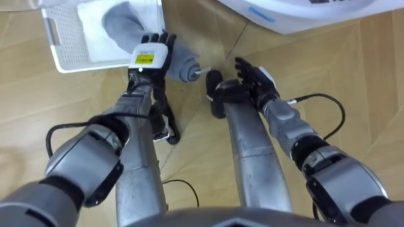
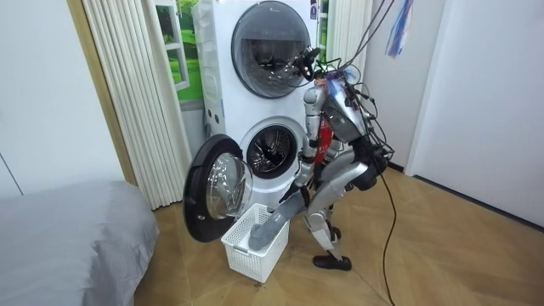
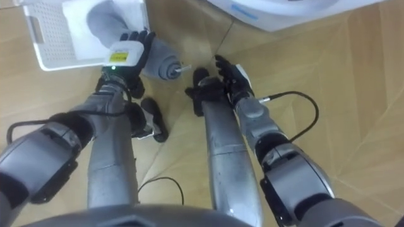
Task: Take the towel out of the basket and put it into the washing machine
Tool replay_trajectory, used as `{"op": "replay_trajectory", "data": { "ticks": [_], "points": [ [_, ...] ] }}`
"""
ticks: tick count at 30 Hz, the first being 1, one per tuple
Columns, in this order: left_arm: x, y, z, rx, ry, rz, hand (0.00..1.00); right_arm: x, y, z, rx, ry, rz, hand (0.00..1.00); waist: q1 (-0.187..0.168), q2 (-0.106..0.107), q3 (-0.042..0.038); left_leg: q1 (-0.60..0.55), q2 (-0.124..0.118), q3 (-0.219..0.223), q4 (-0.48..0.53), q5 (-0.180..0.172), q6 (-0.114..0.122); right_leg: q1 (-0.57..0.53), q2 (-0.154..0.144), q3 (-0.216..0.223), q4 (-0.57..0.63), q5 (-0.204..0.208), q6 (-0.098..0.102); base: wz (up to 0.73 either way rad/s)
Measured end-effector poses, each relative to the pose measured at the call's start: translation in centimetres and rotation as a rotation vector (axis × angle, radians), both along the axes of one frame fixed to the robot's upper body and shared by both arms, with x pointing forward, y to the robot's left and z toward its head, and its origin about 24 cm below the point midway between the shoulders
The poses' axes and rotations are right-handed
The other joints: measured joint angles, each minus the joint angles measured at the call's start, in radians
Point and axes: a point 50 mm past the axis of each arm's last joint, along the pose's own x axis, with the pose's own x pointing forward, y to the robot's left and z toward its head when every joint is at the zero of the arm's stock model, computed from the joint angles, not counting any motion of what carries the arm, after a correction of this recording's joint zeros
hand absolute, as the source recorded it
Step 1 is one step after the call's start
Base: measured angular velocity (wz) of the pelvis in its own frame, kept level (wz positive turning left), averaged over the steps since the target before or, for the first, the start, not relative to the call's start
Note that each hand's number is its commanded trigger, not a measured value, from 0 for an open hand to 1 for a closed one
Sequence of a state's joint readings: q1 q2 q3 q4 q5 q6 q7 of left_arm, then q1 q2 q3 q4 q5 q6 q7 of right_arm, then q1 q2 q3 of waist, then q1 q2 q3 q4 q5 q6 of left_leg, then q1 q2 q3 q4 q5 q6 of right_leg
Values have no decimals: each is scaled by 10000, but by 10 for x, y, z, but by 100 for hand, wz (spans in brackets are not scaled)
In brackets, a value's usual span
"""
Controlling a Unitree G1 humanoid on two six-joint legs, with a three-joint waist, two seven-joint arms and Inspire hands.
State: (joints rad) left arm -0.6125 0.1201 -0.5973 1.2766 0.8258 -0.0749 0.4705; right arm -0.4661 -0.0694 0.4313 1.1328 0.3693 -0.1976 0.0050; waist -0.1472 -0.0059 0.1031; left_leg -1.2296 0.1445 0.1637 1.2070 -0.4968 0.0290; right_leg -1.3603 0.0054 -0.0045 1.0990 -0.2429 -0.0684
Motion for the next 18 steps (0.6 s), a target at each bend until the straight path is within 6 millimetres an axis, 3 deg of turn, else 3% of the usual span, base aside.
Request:
{"op": "replay_trajectory", "data": {
  "ticks": [6,7,8,10,11,18],
  "points": [
    [0,-1,0,350,-31,-470,0,3,4,5,412,-244,129,0,-210,-44,15,-279,41,-72,550,-273,26,-278,-17,-47,533,-240,5,0],
    [0,0,0,406,-39,-516,12,3,4,5,431,-252,153,0,-221,-44,15,-287,42,-75,558,-280,30,-280,-17,-50,534,-244,9,0],
    [0,0,0,498,-44,-595,35,3,5,5,470,-245,179,0,-247,-46,15,-293,42,-80,567,-291,42,-281,-18,-55,534,-249,17,0],
    [0,2,0,574,-30,-648,91,3,5,5,486,-248,219,0,-278,-52,16,-303,47,-83,589,-320,53,-282,-18,-59,534,-258,33,0],
    [-1,3,0,651,-23,-676,100,3,6,5,517,-253,259,0,-316,-70,26,-311,49,-86,605,-335,62,-282,-18,-63,534,-264,44,0],
    [5,9,7,967,-521,-847,100,3,6,4,1019,-162,56,0,-405,-102,27,-389,30,-89,625,-394,156,-348,-28,-62,516,-317,131,0]
  ]
}}
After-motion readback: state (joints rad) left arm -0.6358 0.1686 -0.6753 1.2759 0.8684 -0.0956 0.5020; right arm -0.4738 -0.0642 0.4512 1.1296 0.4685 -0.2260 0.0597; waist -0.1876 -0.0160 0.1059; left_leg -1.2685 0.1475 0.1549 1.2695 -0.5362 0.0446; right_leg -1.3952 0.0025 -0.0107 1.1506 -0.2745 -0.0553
